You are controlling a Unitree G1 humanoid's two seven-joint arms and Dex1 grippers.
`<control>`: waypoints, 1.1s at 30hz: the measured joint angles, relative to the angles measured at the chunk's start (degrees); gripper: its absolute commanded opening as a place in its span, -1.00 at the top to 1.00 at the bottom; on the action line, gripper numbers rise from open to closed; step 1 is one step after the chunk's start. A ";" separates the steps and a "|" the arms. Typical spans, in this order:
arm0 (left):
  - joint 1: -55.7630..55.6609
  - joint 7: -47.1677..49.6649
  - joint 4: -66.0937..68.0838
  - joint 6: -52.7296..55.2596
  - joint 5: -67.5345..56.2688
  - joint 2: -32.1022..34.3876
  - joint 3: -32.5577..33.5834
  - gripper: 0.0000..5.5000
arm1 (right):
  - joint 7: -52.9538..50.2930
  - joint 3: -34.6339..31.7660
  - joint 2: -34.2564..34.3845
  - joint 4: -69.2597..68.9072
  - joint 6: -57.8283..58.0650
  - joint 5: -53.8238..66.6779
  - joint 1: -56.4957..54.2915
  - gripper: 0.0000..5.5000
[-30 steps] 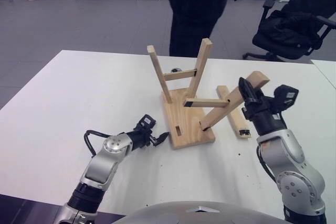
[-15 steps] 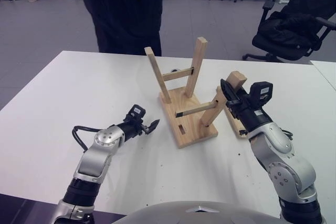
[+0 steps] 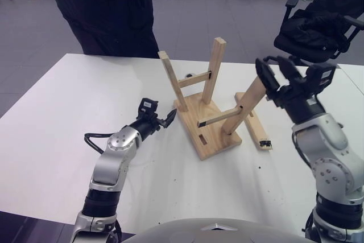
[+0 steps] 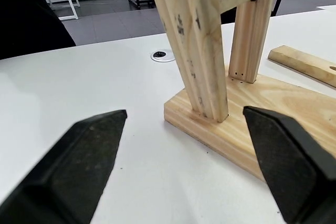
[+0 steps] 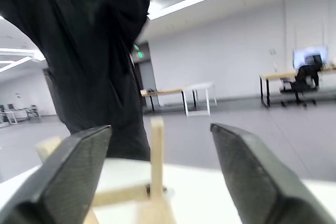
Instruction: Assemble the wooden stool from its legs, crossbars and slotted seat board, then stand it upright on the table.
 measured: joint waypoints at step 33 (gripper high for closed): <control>2.17 0.60 -3.45 3.06 0.40 1.28 -0.99 -0.49 | 12.99 2.71 -7.84 38.41 5.66 -20.09 11.79 -0.38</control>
